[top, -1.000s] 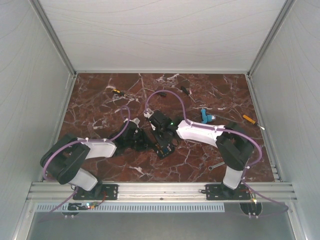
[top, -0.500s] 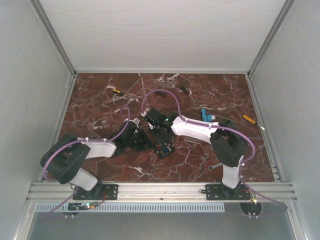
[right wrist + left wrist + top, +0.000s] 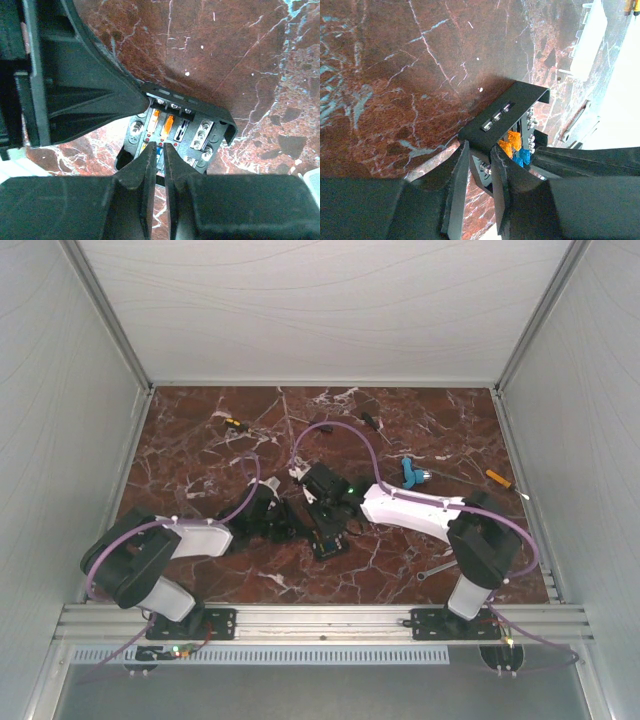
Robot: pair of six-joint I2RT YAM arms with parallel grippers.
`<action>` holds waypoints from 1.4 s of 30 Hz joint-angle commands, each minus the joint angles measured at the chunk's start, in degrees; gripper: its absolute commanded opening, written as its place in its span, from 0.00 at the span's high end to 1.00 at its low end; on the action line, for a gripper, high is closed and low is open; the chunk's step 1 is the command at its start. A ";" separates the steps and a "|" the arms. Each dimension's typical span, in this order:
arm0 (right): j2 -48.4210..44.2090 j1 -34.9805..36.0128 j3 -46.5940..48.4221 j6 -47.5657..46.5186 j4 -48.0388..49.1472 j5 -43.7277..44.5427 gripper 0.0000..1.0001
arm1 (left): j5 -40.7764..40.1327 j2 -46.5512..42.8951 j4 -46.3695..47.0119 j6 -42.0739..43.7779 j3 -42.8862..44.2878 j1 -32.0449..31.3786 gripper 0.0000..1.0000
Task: Snap on the fuse box
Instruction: Install the fuse at the fuse box base.
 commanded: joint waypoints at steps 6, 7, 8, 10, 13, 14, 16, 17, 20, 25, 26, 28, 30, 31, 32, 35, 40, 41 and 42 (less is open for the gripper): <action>-0.87 -0.64 0.04 3.21 -0.57 0.68 0.90 | 0.42 0.14 2.00 -0.85 -0.17 -0.29 0.77; -0.55 -0.65 -0.07 3.40 -0.31 0.33 0.90 | 0.49 0.19 2.02 -0.85 -0.15 -0.30 0.77; -0.39 -0.69 -0.22 3.65 -0.01 0.10 0.90 | 0.45 0.19 2.03 -0.85 -0.17 -0.30 0.77; 0.03 -0.69 -0.36 3.94 0.82 -0.40 0.90 | 0.46 0.24 2.10 -0.89 -0.17 -0.30 0.77; 0.59 -0.64 -0.41 4.42 1.40 -0.75 0.90 | 0.53 0.17 2.11 -0.94 -0.20 -0.30 0.77; 0.94 -0.68 -0.30 4.46 1.41 -0.76 0.91 | 0.47 0.22 2.11 -0.94 -0.25 -0.30 0.77; 1.71 -0.69 -0.27 4.66 1.20 -0.76 0.91 | 0.52 0.16 2.16 -0.94 -0.26 -0.30 0.77; 1.98 -0.68 -0.27 4.70 1.25 -0.79 0.91 | 0.52 0.11 2.24 -0.94 -0.26 -0.26 0.77; 2.70 -0.65 -0.48 4.88 1.25 -1.62 0.93 | 0.53 0.16 2.25 -0.94 -0.31 -0.30 0.77; 5.17 -0.56 -0.03 4.67 -0.42 -2.57 1.00 | 0.61 0.24 2.37 -0.94 -0.26 -0.29 0.77; 5.84 -0.59 0.06 4.58 -0.93 -2.47 1.00 | 0.60 0.29 2.33 -0.94 -0.26 -0.30 0.77; 7.38 -0.46 0.08 4.34 -1.77 -1.61 1.00 | 0.60 0.32 2.34 -0.95 -0.20 -0.30 0.77; 9.16 -0.25 0.08 3.98 -2.65 -0.37 1.00 | 0.54 0.36 2.41 -0.94 -0.24 -0.25 0.77; 10.18 -0.10 0.08 3.73 -3.20 0.40 1.00 | 0.56 0.33 2.31 -0.94 -0.25 -0.30 0.77; 11.33 0.02 0.08 3.47 -3.67 1.22 1.00 | 0.48 0.25 2.23 -0.94 -0.26 -0.30 0.77; 14.21 0.05 -0.58 2.80 -4.69 3.19 1.00 | 0.14 0.16 1.86 -1.02 -0.35 -0.30 0.77; 17.57 -0.81 -2.12 2.20 -3.84 5.90 1.00 | -0.25 0.16 1.55 -1.02 -0.57 -0.26 0.77; 17.36 -0.90 -1.98 1.41 -3.58 5.90 1.00 | -0.25 0.09 1.52 -1.03 -0.65 -0.28 0.77; 16.48 -0.63 -1.88 0.92 -3.23 5.81 1.00 | -0.20 0.03 1.42 -1.10 -0.81 -0.30 0.77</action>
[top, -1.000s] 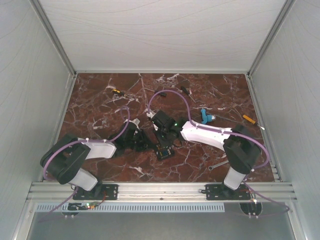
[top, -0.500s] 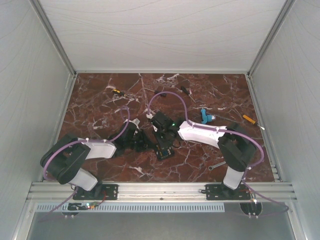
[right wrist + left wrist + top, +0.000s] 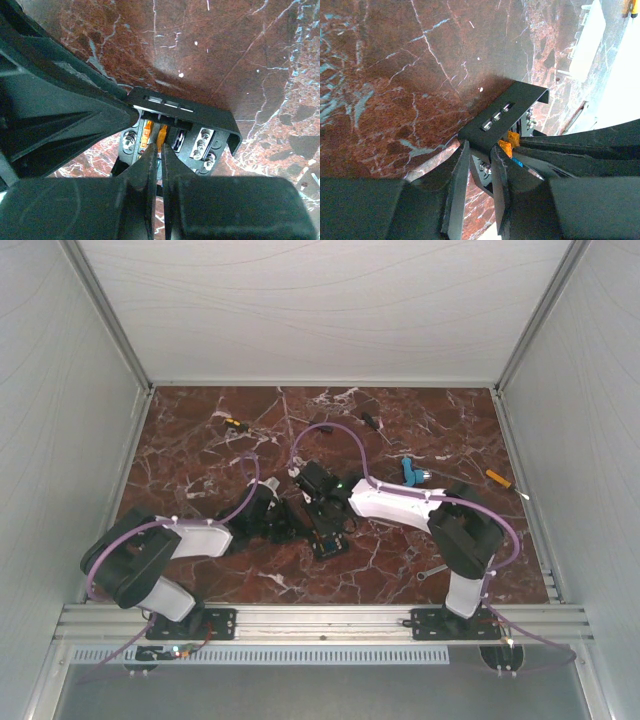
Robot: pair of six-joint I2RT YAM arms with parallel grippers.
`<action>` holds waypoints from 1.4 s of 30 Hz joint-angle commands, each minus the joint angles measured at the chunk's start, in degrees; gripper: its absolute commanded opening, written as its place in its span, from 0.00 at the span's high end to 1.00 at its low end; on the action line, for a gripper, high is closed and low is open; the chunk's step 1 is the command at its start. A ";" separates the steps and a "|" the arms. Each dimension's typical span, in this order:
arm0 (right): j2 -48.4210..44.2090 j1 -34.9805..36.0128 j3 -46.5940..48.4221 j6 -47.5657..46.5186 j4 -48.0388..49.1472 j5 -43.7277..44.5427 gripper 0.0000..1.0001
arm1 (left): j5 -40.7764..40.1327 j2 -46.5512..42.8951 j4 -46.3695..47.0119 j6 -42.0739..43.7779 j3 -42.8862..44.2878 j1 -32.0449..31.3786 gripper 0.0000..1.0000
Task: Snap on the fuse box
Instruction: Install the fuse at the fuse box base, then pick up the fuse from the center of the board.
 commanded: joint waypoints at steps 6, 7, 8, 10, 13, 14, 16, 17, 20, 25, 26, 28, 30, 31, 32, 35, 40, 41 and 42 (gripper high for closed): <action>-1.09 0.00 -3.99 -6.89 5.28 0.15 0.99 | -1.96 -1.70 0.45 -1.79 -3.02 0.29 0.77; -2.23 -0.01 -3.38 -7.59 5.40 -0.35 0.94 | -2.23 -2.21 0.02 -1.93 -3.35 0.44 0.77; -3.22 -0.01 -2.83 -8.27 5.65 -0.96 0.92 | -2.66 -2.66 -0.29 -2.02 -3.69 0.48 0.77; -4.80 -0.03 -1.76 -9.47 5.63 -1.96 0.85 | -3.36 -3.77 -1.08 -2.27 -4.32 0.54 0.77; -7.09 -0.29 -0.73 -10.53 5.50 -3.18 0.77 | -4.61 -5.91 -2.43 -2.86 -5.08 0.58 0.78; -7.89 -0.56 -0.60 -10.75 5.56 -3.20 0.76 | -5.17 -6.70 -2.88 -3.03 -5.45 0.60 0.77; -9.86 -1.66 -0.83 -11.22 6.55 -3.29 0.70 | -6.23 -8.45 -3.81 -3.67 -6.16 0.58 0.77; -10.73 -2.49 -1.10 -11.32 7.28 -3.35 0.67 | -6.77 -9.40 -4.28 -3.96 -6.44 0.57 0.77; -12.39 -5.98 -1.33 -11.89 9.39 -4.35 0.58 | -8.06 -12.29 -5.99 -4.52 -6.96 0.57 0.74; -10.65 -13.23 -1.47 -12.68 14.98 -3.56 0.51 | -9.59 -16.00 -8.33 -4.63 -7.31 0.63 0.66; -9.79 -14.43 -1.43 -12.82 16.25 -3.12 0.50 | -9.77 -16.72 -8.64 -4.55 -7.39 0.63 0.63; -8.17 -16.26 -1.16 -12.95 18.49 -2.12 0.47 | -10.10 -18.19 -9.38 -3.96 -7.13 0.71 0.58; -6.35 -17.29 -0.55 -13.89 20.68 -1.56 0.44 | -10.58 -19.58 -10.52 -2.96 -6.76 0.82 0.54; -5.29 -17.49 -0.01 -14.50 21.60 -1.26 0.43 | -10.80 -20.25 -10.76 -2.47 -6.72 0.95 0.52; -4.22 -17.78 0.69 -15.13 22.32 -1.11 0.43 | -10.98 -20.84 -10.91 -2.03 -6.75 1.12 0.50; -0.18 -18.20 3.74 -15.83 23.39 -0.50 0.43 | -10.57 -21.62 -11.11 -0.61 -6.88 2.51 0.43; 7.38 -18.17 11.29 -16.37 21.24 0.22 0.46 | -8.54 -21.48 -10.49 1.48 -7.03 4.79 0.30; 8.51 -18.20 12.19 -16.38 21.05 0.46 0.46 | -8.22 -21.48 -10.19 1.74 -7.17 5.08 0.26; 9.57 -18.15 13.27 -16.37 20.63 0.69 0.47 | -7.90 -21.40 -9.89 1.88 -7.33 5.32 0.23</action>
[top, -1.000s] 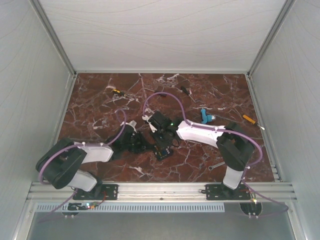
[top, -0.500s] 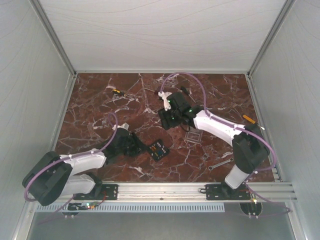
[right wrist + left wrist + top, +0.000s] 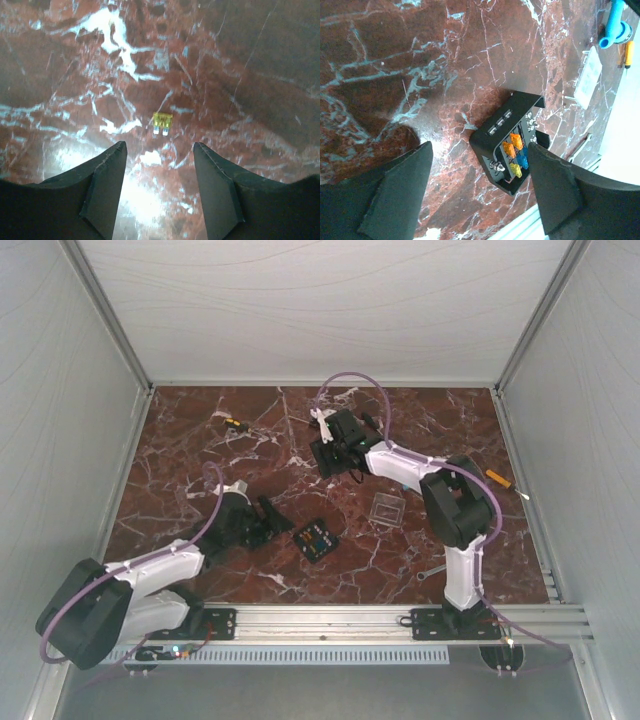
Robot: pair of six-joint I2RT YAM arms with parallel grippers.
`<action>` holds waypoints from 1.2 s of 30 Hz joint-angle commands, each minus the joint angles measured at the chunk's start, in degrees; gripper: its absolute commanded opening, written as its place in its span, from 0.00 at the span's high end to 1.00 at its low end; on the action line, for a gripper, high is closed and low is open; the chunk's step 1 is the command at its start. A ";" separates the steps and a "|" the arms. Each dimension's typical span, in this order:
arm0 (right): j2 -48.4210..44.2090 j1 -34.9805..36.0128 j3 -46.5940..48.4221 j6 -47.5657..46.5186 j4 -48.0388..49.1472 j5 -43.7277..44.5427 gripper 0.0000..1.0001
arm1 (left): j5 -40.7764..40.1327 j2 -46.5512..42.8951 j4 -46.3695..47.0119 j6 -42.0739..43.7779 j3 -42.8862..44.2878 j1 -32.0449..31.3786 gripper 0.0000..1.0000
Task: Snap on the fuse box
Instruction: Pick up the fuse from the center of the board.
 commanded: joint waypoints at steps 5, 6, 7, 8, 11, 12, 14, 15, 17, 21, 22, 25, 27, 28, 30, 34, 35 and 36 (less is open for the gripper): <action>7.72 0.14 9.06 -1.86 -1.85 1.82 0.52 | 2.68 0.30 2.36 3.00 0.24 2.10 0.10; 8.60 0.25 10.03 -1.88 -2.51 2.11 0.53 | 2.91 0.56 2.51 3.13 0.22 2.23 0.08; 9.17 0.41 10.47 -1.82 -3.16 2.42 0.54 | 3.25 0.81 2.64 3.21 0.27 2.41 0.07; 9.49 0.53 10.89 -1.87 -3.49 2.65 0.55 | 3.49 1.08 2.85 3.25 0.31 2.57 0.06; 10.56 0.82 11.76 -1.76 -4.37 3.04 0.58 | 4.08 1.82 3.48 3.32 0.22 2.77 0.02; 11.03 0.84 12.42 -1.53 -4.91 3.16 0.59 | 4.25 1.98 3.62 3.38 0.22 2.79 0.01; 11.94 0.84 13.28 -1.23 -5.98 3.64 0.59 | 4.54 2.29 3.83 3.43 0.31 2.79 0.01; 12.27 0.87 13.57 -1.05 -6.18 3.78 0.60 | 4.60 2.32 3.88 3.49 0.24 2.79 0.01; 12.98 0.95 14.07 -0.63 -6.76 4.04 0.61 | 4.69 2.30 3.95 3.43 0.22 2.84 0.01; 14.42 0.95 15.11 0.16 -7.96 4.71 0.64 | 4.66 2.24 3.96 3.41 0.13 2.88 0.01; 14.83 0.99 15.41 0.42 -8.38 4.78 0.64 | 4.67 2.20 3.95 3.41 0.13 2.88 0.01; 15.95 1.23 16.26 0.85 -9.55 5.33 0.65 | 4.58 2.24 3.89 3.25 -0.01 2.88 0.01; 16.62 1.50 16.82 1.37 -10.48 6.13 0.65 | 4.52 2.29 3.90 3.15 -0.04 2.88 0.01; 16.99 1.58 17.08 1.70 -10.91 6.30 0.66 | 4.50 2.25 3.90 3.12 -0.12 2.88 0.01; 17.67 1.56 17.95 2.80 -12.77 6.61 0.67 | 4.54 2.29 3.86 3.07 -0.04 2.88 0.01; 17.33 1.62 17.32 5.21 -14.76 7.81 0.67 | 4.53 2.22 3.83 2.92 -0.13 2.88 0.01; 16.98 1.55 16.70 5.76 -14.83 8.10 0.67 | 4.50 2.32 3.86 2.94 -0.13 2.88 0.01; 16.64 1.56 16.06 6.03 -14.84 8.27 0.68 | 4.57 2.37 3.97 2.88 -0.19 2.88 0.01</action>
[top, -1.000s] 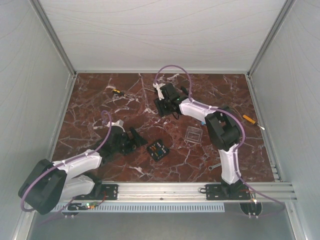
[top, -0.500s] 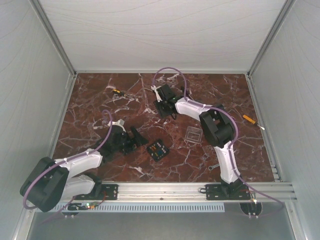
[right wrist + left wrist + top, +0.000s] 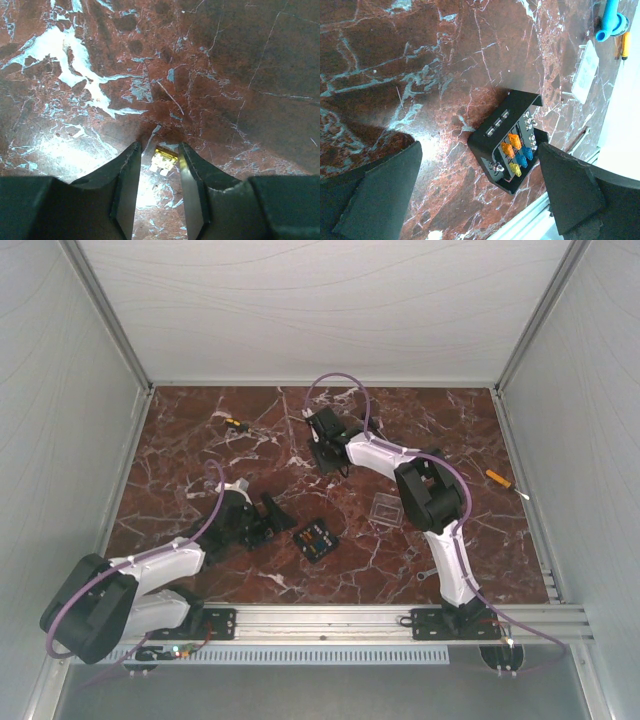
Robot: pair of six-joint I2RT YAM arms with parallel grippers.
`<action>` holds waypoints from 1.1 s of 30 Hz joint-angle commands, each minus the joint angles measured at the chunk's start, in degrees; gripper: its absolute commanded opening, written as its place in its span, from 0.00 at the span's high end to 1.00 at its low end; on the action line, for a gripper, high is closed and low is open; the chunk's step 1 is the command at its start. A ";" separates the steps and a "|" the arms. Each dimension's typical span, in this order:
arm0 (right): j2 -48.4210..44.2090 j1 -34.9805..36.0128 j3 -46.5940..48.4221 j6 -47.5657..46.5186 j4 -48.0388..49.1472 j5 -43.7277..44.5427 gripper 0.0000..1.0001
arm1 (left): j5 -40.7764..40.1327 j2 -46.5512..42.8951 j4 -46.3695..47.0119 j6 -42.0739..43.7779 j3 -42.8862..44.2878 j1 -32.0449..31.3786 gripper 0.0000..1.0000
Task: Snap on the fuse box
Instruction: Pick up the fuse from the center of the board.
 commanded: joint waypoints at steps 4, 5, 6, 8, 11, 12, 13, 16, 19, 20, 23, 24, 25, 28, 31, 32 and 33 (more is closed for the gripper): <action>-0.37 0.46 -3.75 2.92 -4.65 2.55 0.72 | 0.84 0.62 1.50 0.39 -0.19 0.26 0.01; -0.86 0.41 -4.44 2.73 -4.53 2.66 0.74 | 0.94 0.74 1.55 0.39 -0.19 0.26 0.01; -1.42 0.48 -5.09 2.30 -4.57 2.63 0.76 | 1.06 0.72 1.67 0.25 -0.17 0.26 0.01; -2.69 0.61 -6.72 1.48 -4.57 2.54 0.78 | 1.21 0.75 1.89 0.22 -0.28 0.26 0.01; -5.13 0.90 -9.68 0.84 -5.08 2.43 0.78 | 1.34 0.65 1.85 0.04 -0.30 0.26 0.01; -6.04 1.06 -10.88 0.61 -5.27 2.41 0.79 | 1.34 0.65 1.93 0.04 -0.36 0.26 0.01; -6.88 1.36 -12.03 0.21 -5.43 2.29 0.79 | 1.35 0.57 1.94 -0.03 -0.37 0.26 0.01; -9.84 2.28 -16.00 -0.61 -6.06 1.93 0.79 | 1.59 0.61 2.05 -0.05 -0.22 0.26 0.01; -12.92 3.32 -20.18 -0.70 -6.76 0.88 0.79 | 1.78 0.57 2.03 -0.06 -0.08 0.26 0.01; -13.61 3.52 -21.04 -0.59 -7.26 0.69 0.79 | 1.85 0.59 2.02 -0.05 -0.07 0.26 0.01; -15.62 3.66 -22.94 0.11 -8.98 0.54 0.79 | 2.00 0.60 2.12 -0.13 -0.02 0.29 0.01; -16.45 3.73 -23.55 0.38 -9.26 0.47 0.78 | 2.05 0.56 2.12 -0.14 0.02 0.26 0.01; -17.17 3.67 -24.10 0.61 -9.32 0.46 0.77 | 2.01 0.43 2.07 -0.23 -0.01 0.26 0.01; -19.55 3.70 -25.12 1.18 -9.17 0.14 0.72 | 1.97 0.31 2.09 -0.16 -0.10 0.26 0.01; -22.11 3.63 -25.48 1.62 -8.24 -1.42 0.67 | 2.17 0.37 2.24 -0.18 -0.02 0.26 0.01; -22.64 3.63 -25.43 1.65 -8.04 -1.96 0.66 | 2.20 0.40 2.31 -0.14 0.02 0.26 0.01; -23.03 3.55 -25.36 1.67 -7.98 -2.12 0.66 | 2.19 0.45 2.27 -0.18 -0.01 0.26 0.01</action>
